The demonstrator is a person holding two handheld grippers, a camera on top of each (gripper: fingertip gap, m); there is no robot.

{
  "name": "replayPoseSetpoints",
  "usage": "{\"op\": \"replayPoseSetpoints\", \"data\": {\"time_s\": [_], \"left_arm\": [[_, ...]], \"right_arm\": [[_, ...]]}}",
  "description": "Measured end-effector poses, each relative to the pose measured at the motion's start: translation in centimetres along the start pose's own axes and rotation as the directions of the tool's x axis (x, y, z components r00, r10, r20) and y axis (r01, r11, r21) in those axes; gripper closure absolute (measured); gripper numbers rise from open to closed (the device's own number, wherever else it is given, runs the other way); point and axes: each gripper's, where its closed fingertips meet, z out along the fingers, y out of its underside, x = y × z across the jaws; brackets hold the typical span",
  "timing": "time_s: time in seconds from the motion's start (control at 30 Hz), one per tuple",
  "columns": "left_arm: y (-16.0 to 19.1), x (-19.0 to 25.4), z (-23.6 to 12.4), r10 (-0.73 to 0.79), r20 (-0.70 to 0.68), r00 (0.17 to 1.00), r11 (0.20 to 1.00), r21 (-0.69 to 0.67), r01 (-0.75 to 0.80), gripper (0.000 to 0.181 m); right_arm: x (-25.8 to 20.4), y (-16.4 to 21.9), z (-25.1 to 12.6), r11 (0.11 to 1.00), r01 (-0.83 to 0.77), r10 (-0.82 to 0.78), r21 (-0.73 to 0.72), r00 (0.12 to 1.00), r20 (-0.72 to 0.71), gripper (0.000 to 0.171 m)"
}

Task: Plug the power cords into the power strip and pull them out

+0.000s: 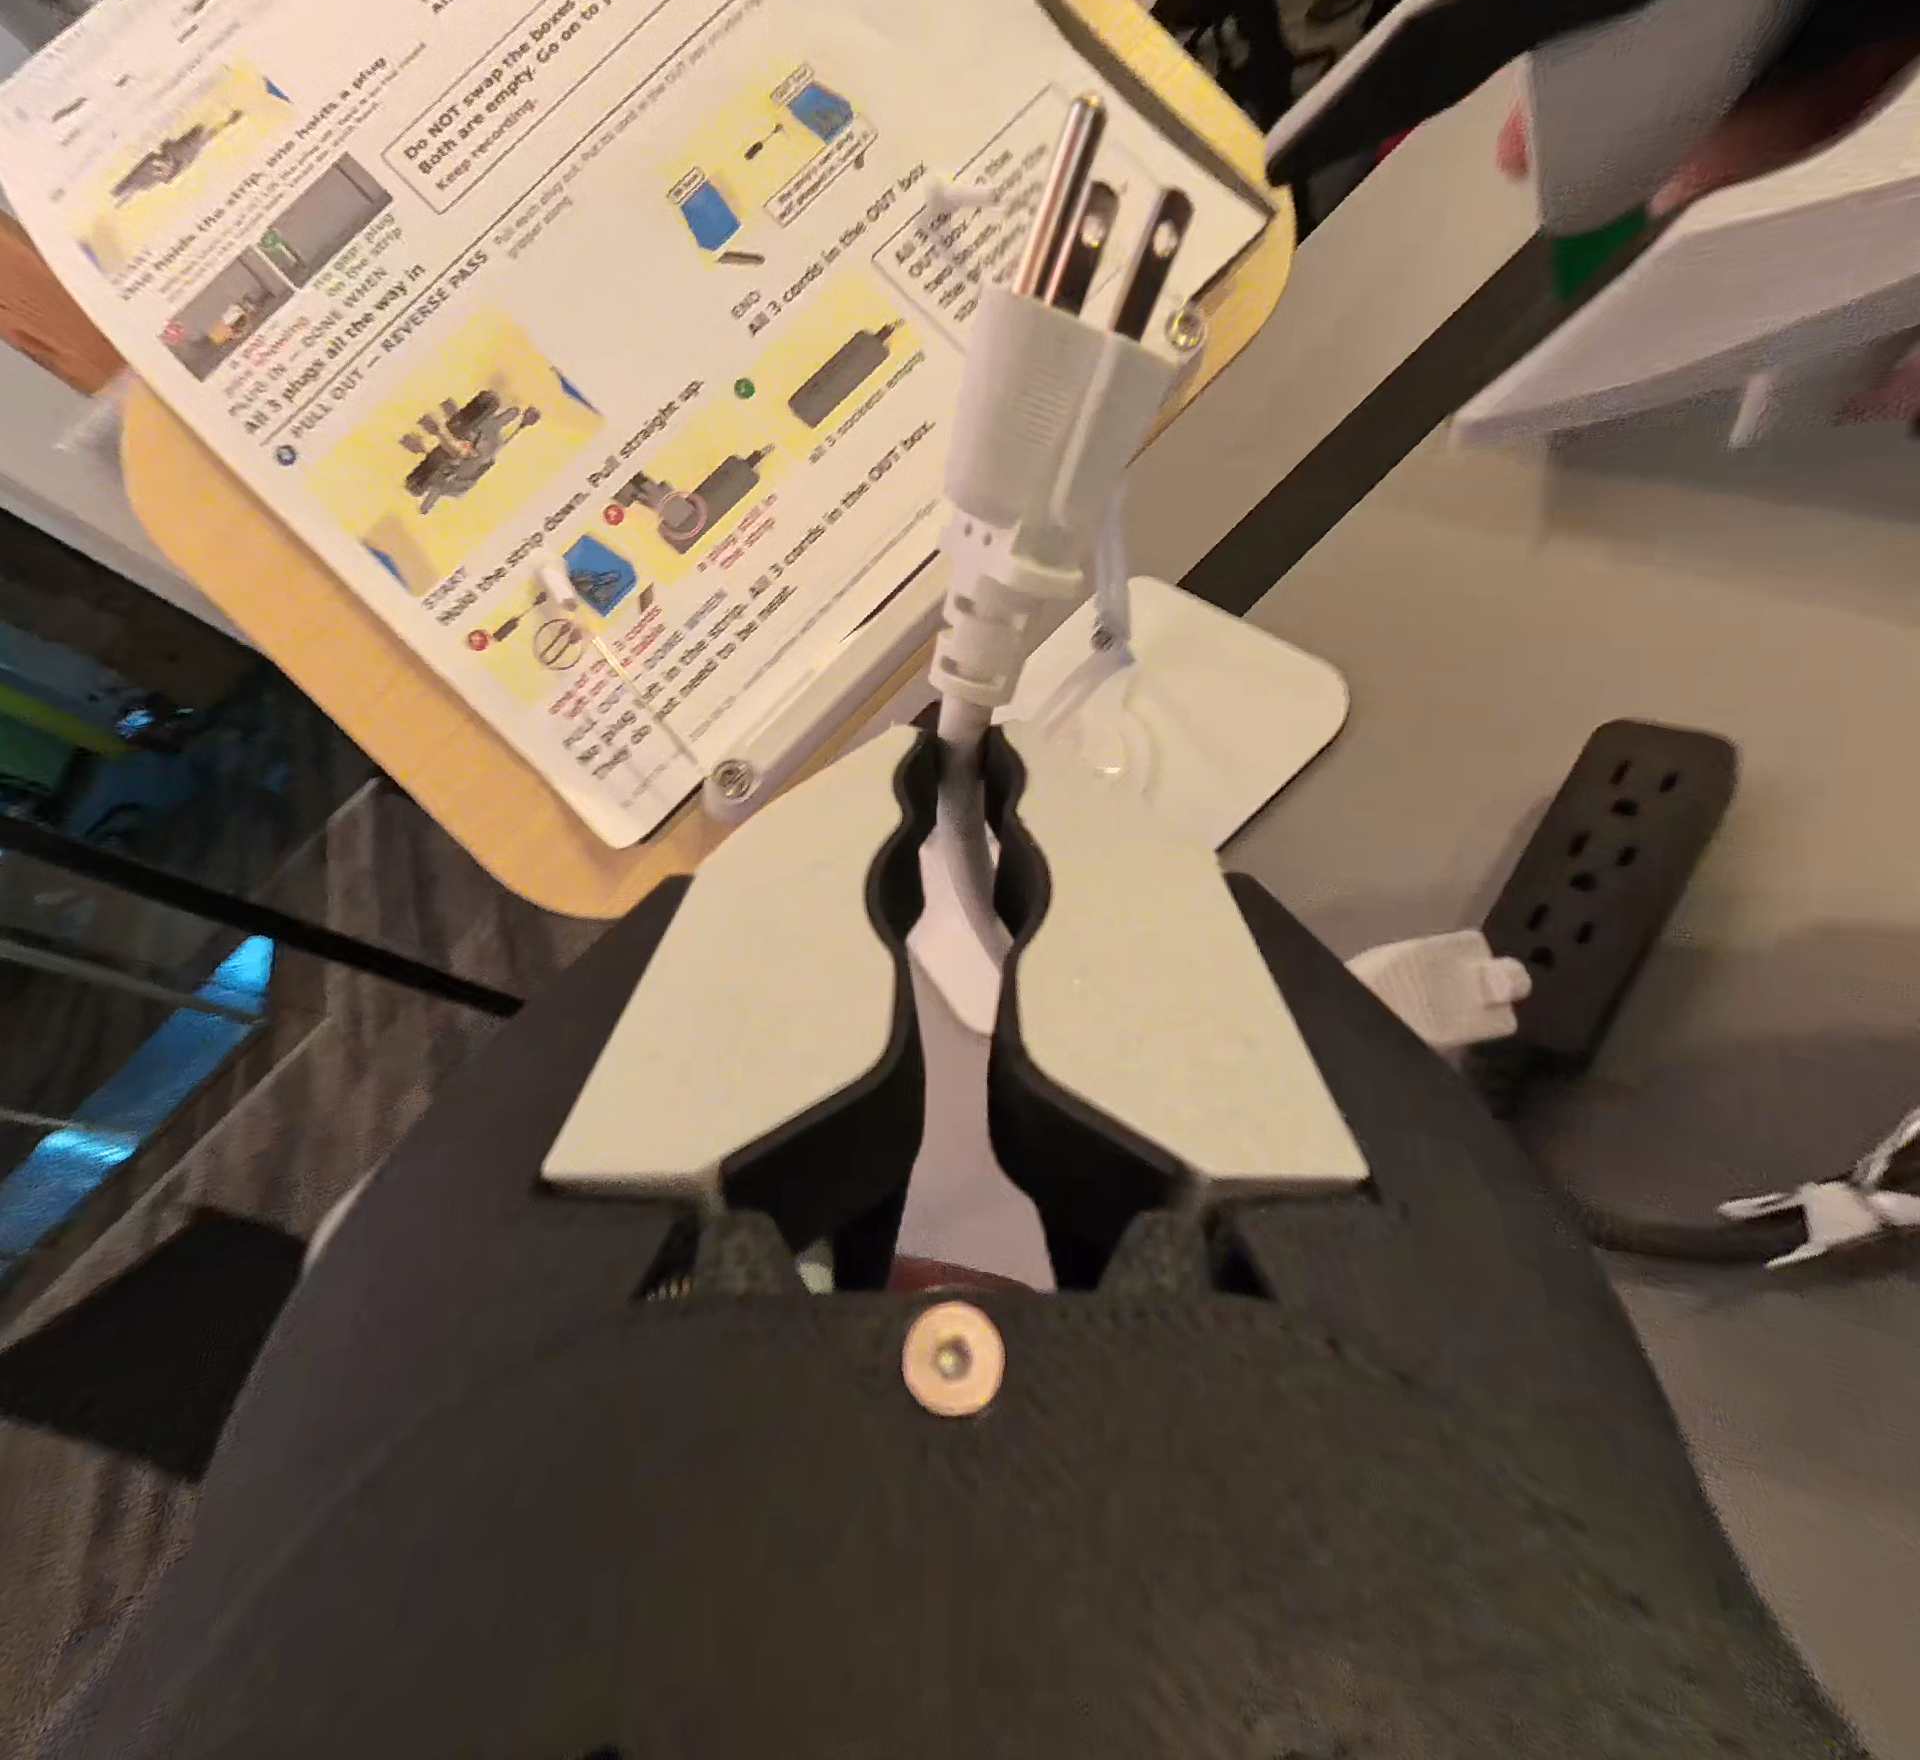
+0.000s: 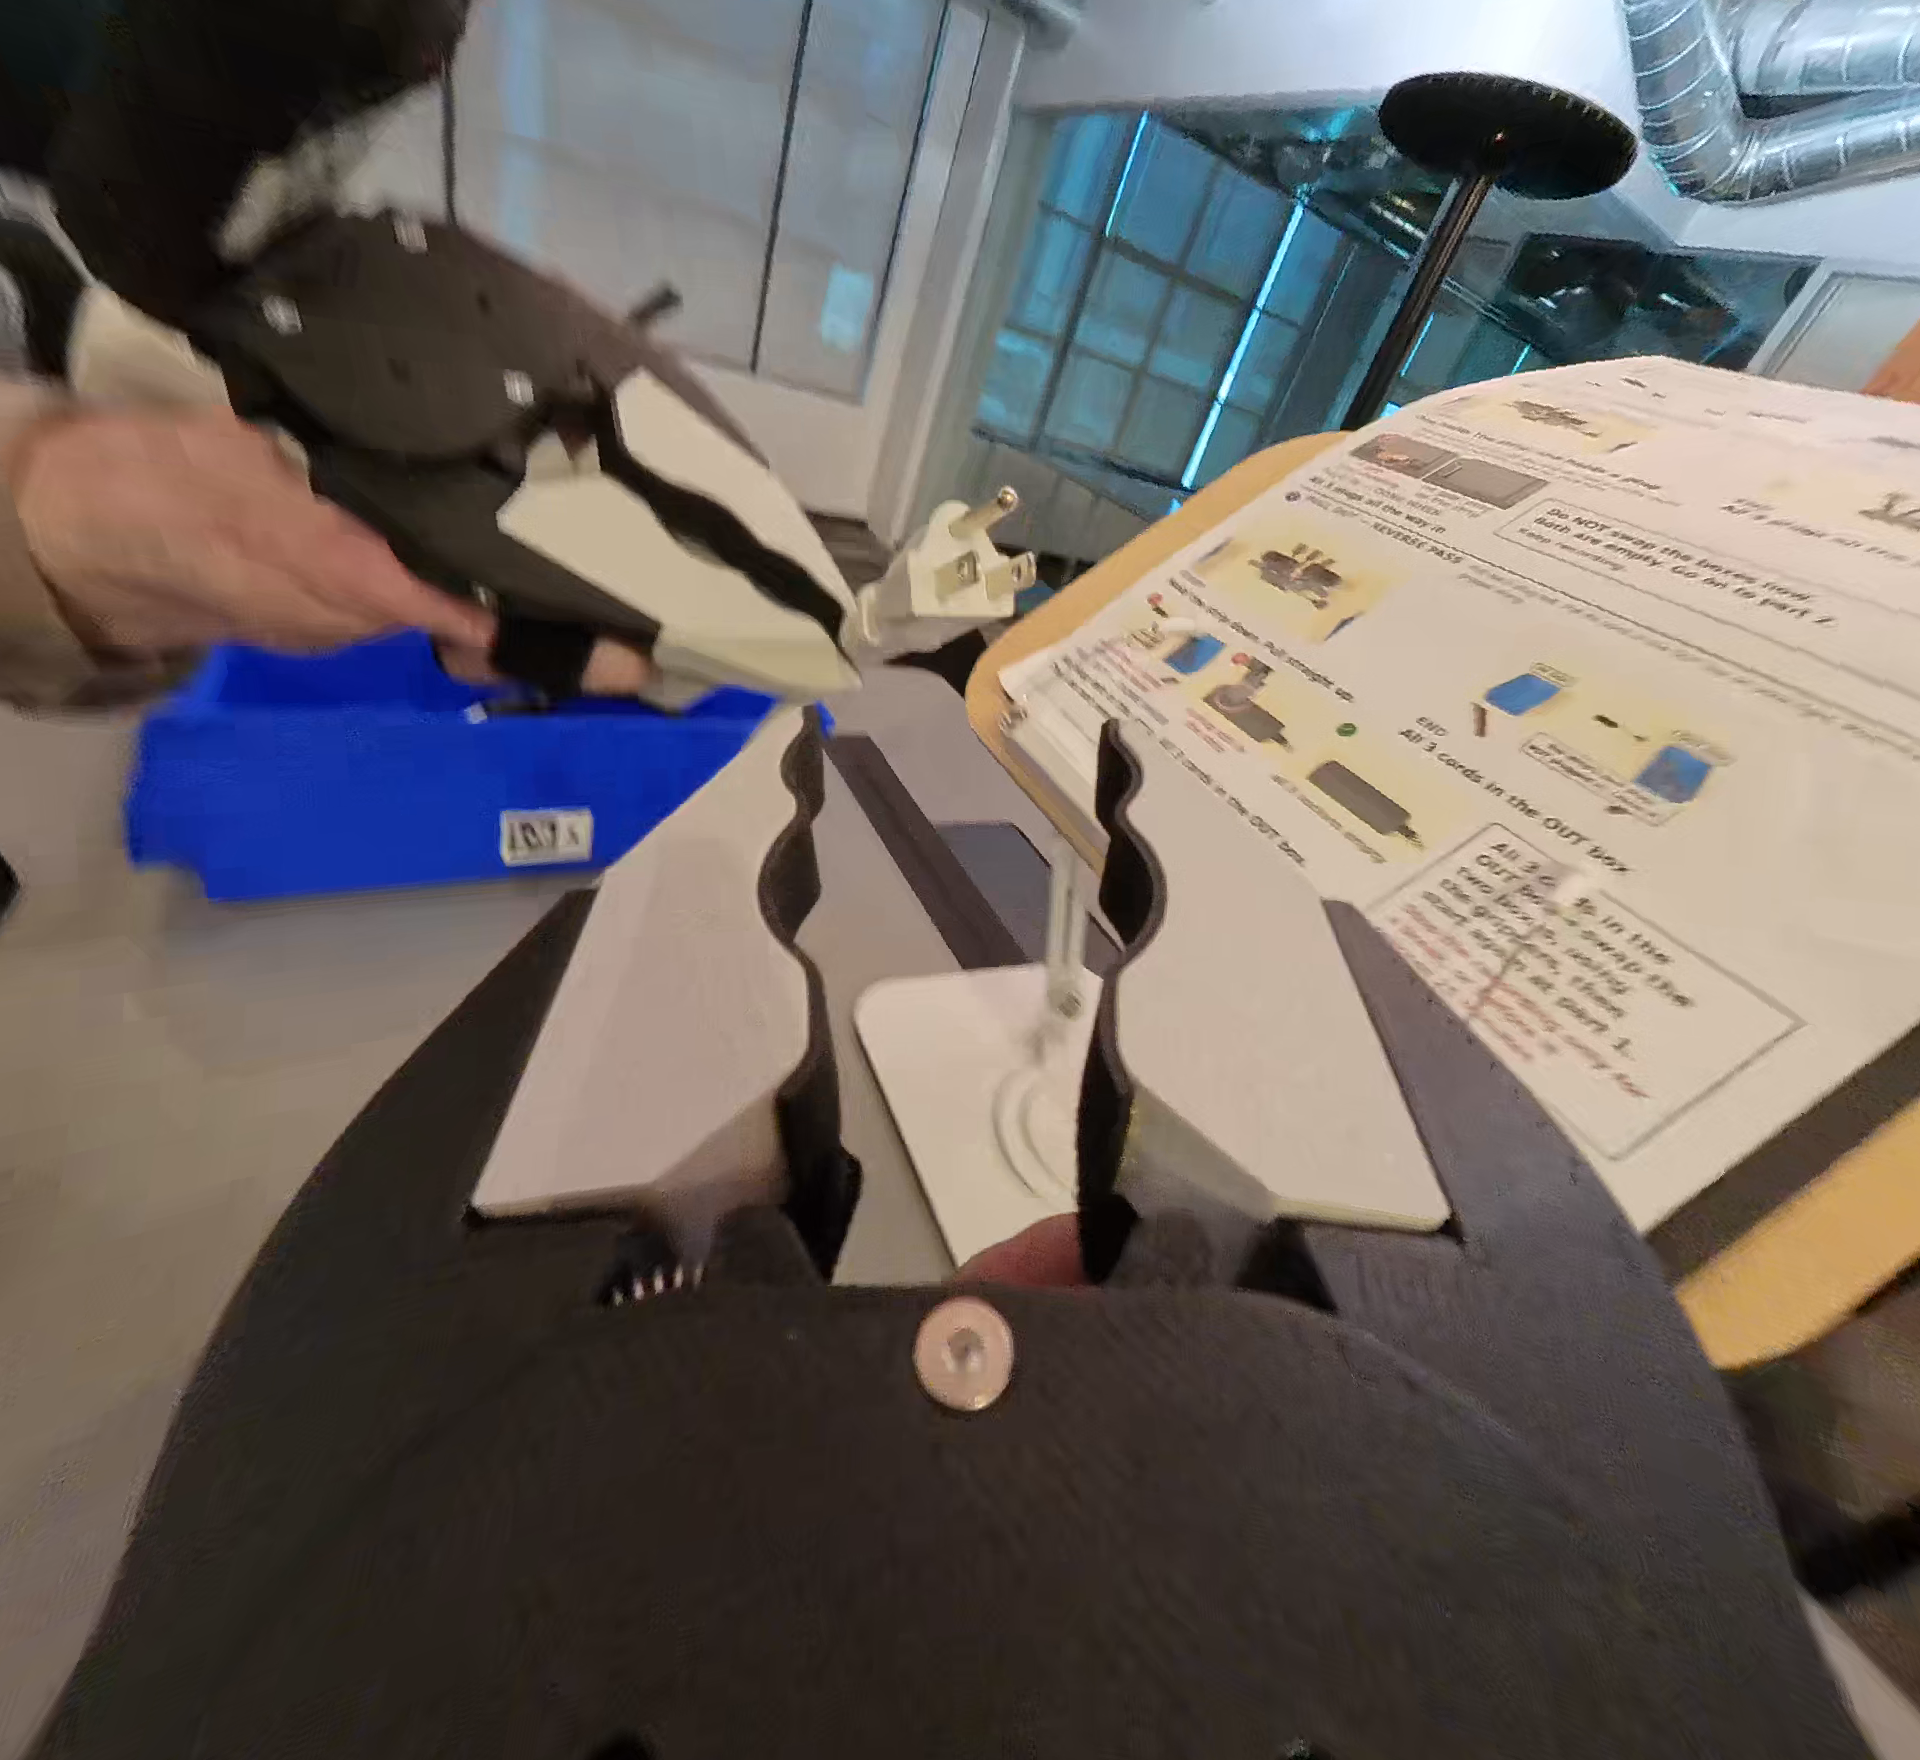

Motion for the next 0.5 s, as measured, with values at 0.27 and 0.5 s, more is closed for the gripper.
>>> {"op": "replayPoseSetpoints", "data": {"time_s": [0.27,0.5], "left_arm": [[-1.2,3.6,1.6,-0.100,-0.121,0.988,0.990,0.088,0.111,0.174],[-2.0,5.8,2.8,-0.153,-0.176,0.972,0.976,0.127,0.177,0.174]], "right_arm": [[-0.1,-0.2,0.1,0.988,-0.148,0.147,0.030,0.988,0.054,0.119],[0.0,0.2,0.2,0.957,-0.286,0.279,0.053,0.954,0.109,0.122]]}}
